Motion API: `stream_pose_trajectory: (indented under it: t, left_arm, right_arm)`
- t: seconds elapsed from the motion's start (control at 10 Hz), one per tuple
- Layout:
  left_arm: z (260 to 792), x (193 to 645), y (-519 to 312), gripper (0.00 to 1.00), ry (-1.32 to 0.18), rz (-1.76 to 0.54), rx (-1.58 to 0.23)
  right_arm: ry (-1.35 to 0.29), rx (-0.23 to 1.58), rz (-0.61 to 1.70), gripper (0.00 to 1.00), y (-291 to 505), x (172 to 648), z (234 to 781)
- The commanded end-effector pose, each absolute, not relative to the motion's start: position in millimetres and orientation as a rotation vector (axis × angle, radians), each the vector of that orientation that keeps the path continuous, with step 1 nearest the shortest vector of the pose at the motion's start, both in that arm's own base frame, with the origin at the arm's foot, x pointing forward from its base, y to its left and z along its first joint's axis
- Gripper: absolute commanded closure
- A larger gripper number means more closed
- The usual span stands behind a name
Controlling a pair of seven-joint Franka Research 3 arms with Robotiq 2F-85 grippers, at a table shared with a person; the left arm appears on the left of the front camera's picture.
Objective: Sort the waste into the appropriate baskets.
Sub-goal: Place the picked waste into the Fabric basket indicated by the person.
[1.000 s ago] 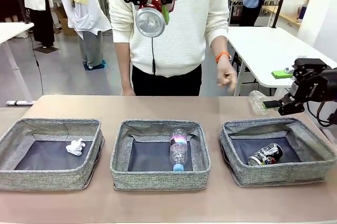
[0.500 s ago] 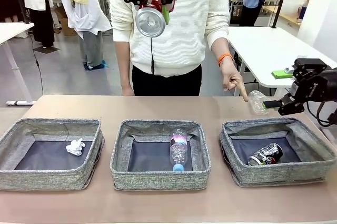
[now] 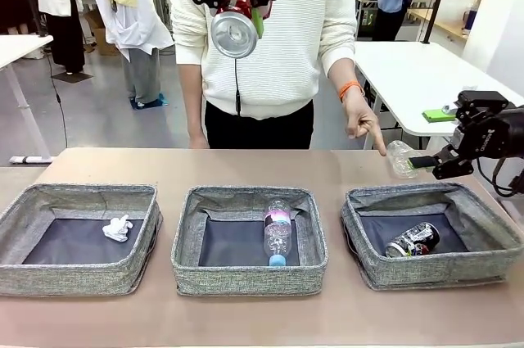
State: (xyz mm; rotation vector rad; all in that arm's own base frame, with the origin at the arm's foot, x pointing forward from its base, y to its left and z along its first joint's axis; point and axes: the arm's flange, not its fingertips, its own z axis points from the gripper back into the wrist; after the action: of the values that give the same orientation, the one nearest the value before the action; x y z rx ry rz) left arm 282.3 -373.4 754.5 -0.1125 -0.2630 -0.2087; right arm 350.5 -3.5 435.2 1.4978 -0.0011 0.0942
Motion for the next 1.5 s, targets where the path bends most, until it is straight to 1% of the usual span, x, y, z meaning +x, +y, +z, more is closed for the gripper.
stream_pose_trajectory:
  t: [0.0,0.1,0.2,0.3,0.5,0.6,0.7,0.8,0.9,1.1,1.4]
  left_arm:
    - [714.7,269.1,-381.4,0.67,-0.3,-0.235,-0.147]
    - [673.8,262.2,-394.8,0.67,-0.347,-0.256,-0.182]
    - [634.0,266.5,-417.2,0.67,-0.341,-0.359,-0.275]
    - [597.5,283.6,-449.2,0.67,-0.329,-0.468,-0.347]
    - [558.9,315.8,-524.2,0.67,-0.316,-0.585,-0.446]
    - [546.0,323.2,-564.2,0.67,-0.283,-0.648,-0.469]
    - [531.6,331.5,-603.8,0.67,-0.274,-0.727,-0.423]
    - [521.2,348.4,-630.0,0.67,-0.288,-0.848,-0.384]
    - [509.0,372.0,-645.6,0.67,-0.29,-0.886,-0.345]
    - [483.5,398.3,-657.0,0.67,-0.257,-0.887,-0.337]
    - [475.3,403.6,-653.0,0.67,-0.233,-0.864,-0.344]
  right_arm:
    - [-0.018,1.488,0.047,0.0,-36.8,347.0,432.0]
    - [-0.07,1.479,-0.013,0.0,-84.3,333.0,441.9]
    - [-0.181,1.467,-0.109,0.0,-138.8,308.5,459.1]
    - [-0.355,1.451,-0.222,0.0,-190.8,270.0,478.4]
    - [-0.678,1.501,-0.328,0.0,-243.2,196.0,493.2]
    - [-0.796,1.554,-0.376,0.0,-258.9,170.0,488.3]
    - [-0.544,1.476,-0.298,0.0,-239.1,210.0,484.6]
    - [-0.544,1.476,-0.298,0.0,-239.1,210.0,484.6]
    - [-0.544,1.476,-0.298,0.0,-239.1,210.0,484.6]
    - [-0.544,1.476,-0.298,0.0,-239.1,210.0,484.6]
    - [-0.544,1.476,-0.298,0.0,-239.1,210.0,484.6]
